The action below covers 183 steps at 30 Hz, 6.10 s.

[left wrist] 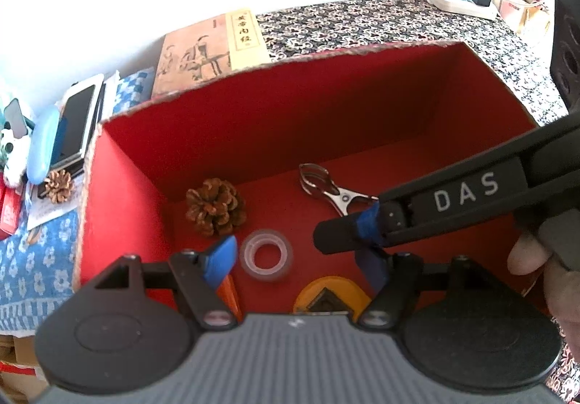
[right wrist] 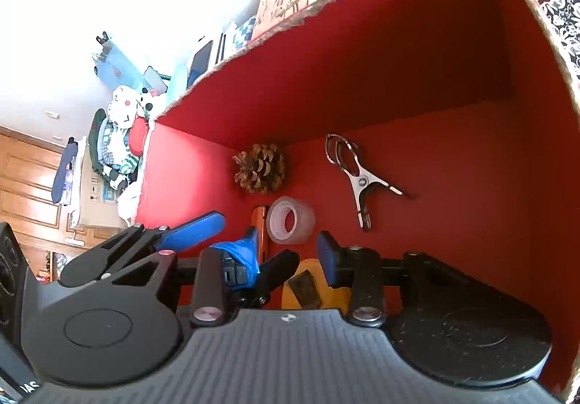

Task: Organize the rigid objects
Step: 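Raise the open right gripper away from the tape measure, then move the right gripper out of the box toward the black round object, then grasp the black round handled object with the right gripper and lift, then carry the black object over the red box and lower it inside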

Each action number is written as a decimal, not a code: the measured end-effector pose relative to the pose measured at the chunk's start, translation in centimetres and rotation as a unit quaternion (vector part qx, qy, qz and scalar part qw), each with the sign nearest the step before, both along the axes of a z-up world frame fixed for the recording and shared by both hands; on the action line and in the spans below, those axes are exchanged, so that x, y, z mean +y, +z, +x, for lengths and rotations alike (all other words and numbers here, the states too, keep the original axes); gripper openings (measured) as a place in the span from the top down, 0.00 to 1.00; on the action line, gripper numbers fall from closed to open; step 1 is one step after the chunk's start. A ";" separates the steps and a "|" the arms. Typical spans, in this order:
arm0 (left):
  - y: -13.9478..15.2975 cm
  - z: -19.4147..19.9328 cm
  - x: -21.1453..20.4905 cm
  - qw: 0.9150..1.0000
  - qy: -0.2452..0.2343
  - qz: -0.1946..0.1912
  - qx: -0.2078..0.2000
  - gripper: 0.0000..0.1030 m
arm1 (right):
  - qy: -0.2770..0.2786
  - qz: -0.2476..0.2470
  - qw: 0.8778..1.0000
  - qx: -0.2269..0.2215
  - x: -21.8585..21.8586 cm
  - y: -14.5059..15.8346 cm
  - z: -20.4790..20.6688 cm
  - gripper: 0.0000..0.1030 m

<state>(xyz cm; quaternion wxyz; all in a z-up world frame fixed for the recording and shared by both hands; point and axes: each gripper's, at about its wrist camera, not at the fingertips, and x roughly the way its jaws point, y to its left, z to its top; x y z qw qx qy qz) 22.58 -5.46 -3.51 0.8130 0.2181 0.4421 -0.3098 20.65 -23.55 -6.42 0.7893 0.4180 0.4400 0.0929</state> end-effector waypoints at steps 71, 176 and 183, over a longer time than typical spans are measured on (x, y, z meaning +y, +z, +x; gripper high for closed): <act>5.8 -5.7 3.6 0.993 0.080 -0.008 -0.091 0.25 | -0.108 -0.262 0.958 -0.050 2.7 6.1 -7.1 0.81; -6.7 -12.9 2.1 0.976 -0.064 -0.125 0.169 0.69 | -0.081 -0.061 0.994 0.031 1.7 -4.6 -14.8 0.84; -6.0 -12.7 2.9 0.971 -0.063 -0.144 0.178 0.74 | -0.073 -0.055 0.995 0.027 2.4 -4.7 -15.1 0.84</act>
